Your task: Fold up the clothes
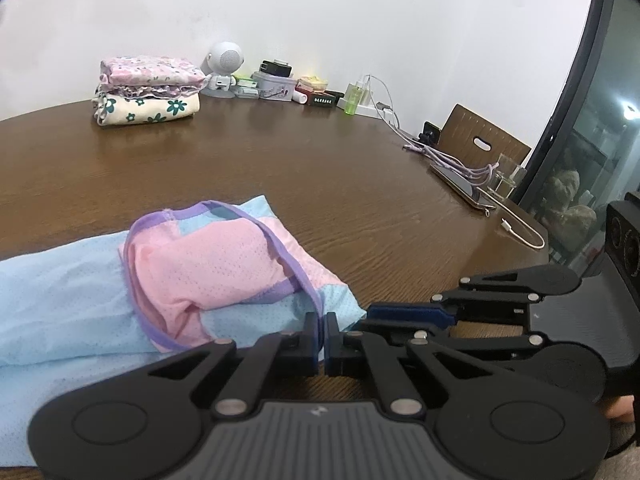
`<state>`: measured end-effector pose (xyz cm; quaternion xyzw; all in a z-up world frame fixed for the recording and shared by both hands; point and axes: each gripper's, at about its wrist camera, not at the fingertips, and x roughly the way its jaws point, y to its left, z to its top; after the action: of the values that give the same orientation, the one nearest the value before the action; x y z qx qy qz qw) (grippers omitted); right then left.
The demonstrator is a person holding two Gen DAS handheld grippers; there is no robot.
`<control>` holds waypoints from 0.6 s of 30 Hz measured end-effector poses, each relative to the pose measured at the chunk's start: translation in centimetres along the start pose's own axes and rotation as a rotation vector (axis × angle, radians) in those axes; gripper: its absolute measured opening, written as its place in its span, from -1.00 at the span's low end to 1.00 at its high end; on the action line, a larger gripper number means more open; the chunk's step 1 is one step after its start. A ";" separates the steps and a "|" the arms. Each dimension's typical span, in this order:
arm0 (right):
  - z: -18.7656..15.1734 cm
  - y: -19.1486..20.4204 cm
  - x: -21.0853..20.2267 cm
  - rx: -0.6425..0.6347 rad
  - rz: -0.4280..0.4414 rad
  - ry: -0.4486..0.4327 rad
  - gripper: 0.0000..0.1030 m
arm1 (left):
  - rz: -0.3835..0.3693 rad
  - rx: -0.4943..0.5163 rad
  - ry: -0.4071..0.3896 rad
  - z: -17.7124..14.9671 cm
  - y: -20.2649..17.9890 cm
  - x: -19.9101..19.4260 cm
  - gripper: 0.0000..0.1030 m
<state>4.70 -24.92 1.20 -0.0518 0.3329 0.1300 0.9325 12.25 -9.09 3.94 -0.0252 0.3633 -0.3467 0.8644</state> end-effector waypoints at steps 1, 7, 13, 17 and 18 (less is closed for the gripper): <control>0.0 0.1 -0.1 0.002 0.002 -0.004 -0.73 | -0.002 -0.004 0.000 0.0 0.0 0.0 -0.98; 0.0 0.2 0.6 0.013 -0.020 0.007 -0.67 | -0.016 -0.010 -0.004 0.1 0.0 -0.2 -0.98; 0.4 0.2 0.9 0.005 -0.030 0.030 -0.92 | -0.009 -0.007 0.007 0.1 0.1 -0.2 -0.98; 0.4 0.3 0.8 -0.018 -0.044 0.042 -0.93 | -0.004 -0.003 0.016 -0.1 0.0 0.1 -0.98; 0.4 0.3 0.8 -0.019 -0.044 0.044 -0.93 | -0.003 -0.002 0.019 -0.1 0.0 0.1 -0.98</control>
<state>5.47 -24.35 1.03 -0.0709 0.3506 0.1115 0.9272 12.24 -9.10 3.77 -0.0234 0.3717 -0.3476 0.8605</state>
